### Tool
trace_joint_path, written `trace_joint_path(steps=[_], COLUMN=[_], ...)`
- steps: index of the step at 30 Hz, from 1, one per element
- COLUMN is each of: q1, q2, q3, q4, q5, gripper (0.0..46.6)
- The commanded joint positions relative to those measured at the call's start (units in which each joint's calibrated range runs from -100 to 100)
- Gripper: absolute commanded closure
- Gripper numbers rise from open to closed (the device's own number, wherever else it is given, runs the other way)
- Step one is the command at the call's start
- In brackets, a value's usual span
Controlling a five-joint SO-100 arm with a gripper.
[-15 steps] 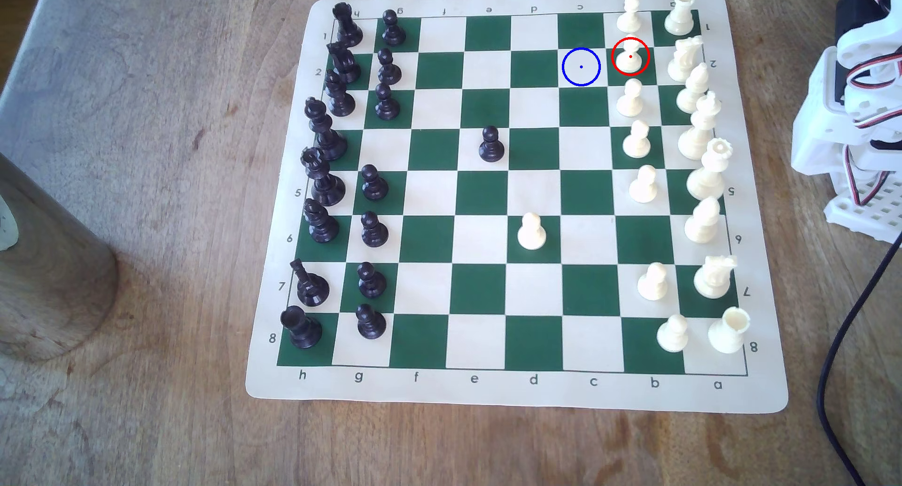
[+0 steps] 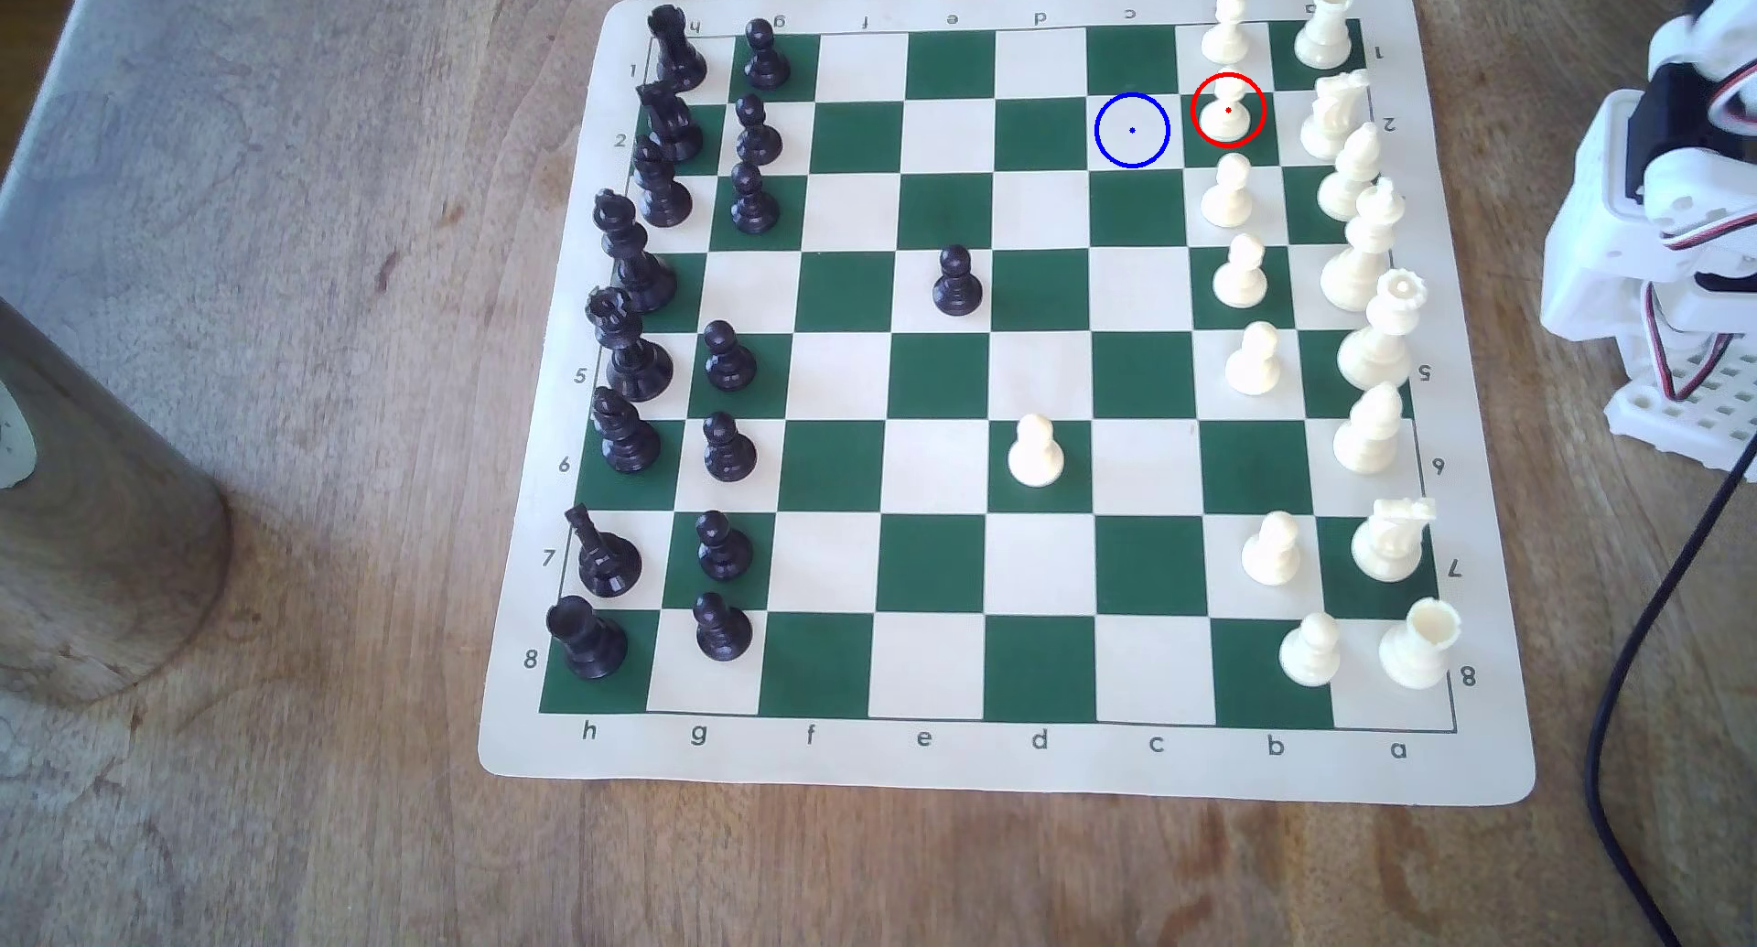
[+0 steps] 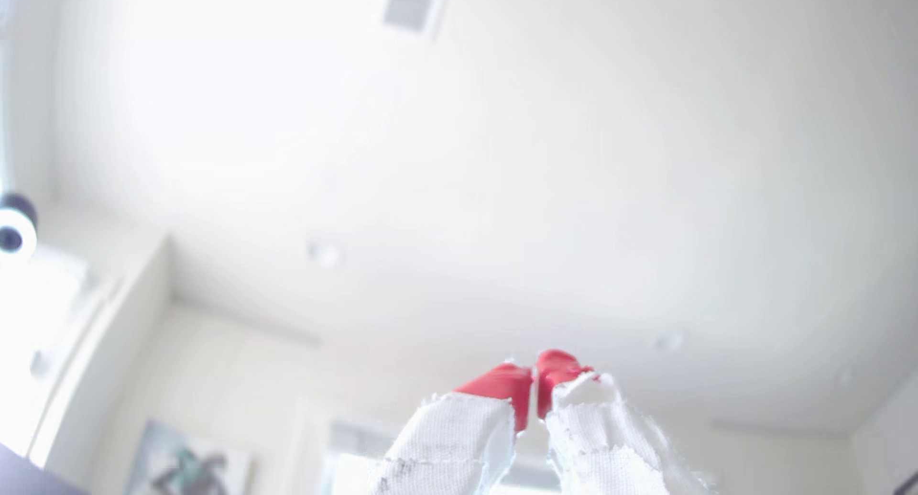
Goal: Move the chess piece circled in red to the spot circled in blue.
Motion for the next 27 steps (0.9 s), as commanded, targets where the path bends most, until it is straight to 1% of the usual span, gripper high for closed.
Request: trace_joint_path(steps=[1,4,8,9,10,12,13,14,17,18,19,20,21,22,24,26,27], q1=[-0.4,-0.5,-0.5,-0.1,0.6,4.3,5.6,5.6,5.6,5.6,5.6,5.6,6.0,6.8,6.8,7.0,7.8], q2=[0.0,0.0,0.1,0.1,0.1,0.1,0.1,0.1,0.1,0.1,0.1,0.1,0.1,0.0,2.6,6.9,13.0], q3=[-8.9,-12.8,-20.3,-23.7,-25.3,-29.5,-32.6,-33.7,-34.1,-34.1,-34.1,-34.2,-34.3,-33.7,-33.2,-33.3,-33.6], q4=[13.8,24.9,48.0,59.3,64.9,79.4,89.2,94.2,103.9,110.7,115.0,117.0,119.2,122.4,125.2,125.9,125.7], q5=[-0.2,-0.4,-0.4,-0.4,-0.4,-0.4,-0.4,-0.4,-0.6,-0.7,-1.9,-3.7,-6.0,-9.0,-11.0,-12.6,-13.8], gripper=[46.4,46.4,46.4,46.4,46.4,46.4,45.7,46.4,46.4,46.4,46.4,46.4,46.4,44.4,43.8,45.3,45.7])
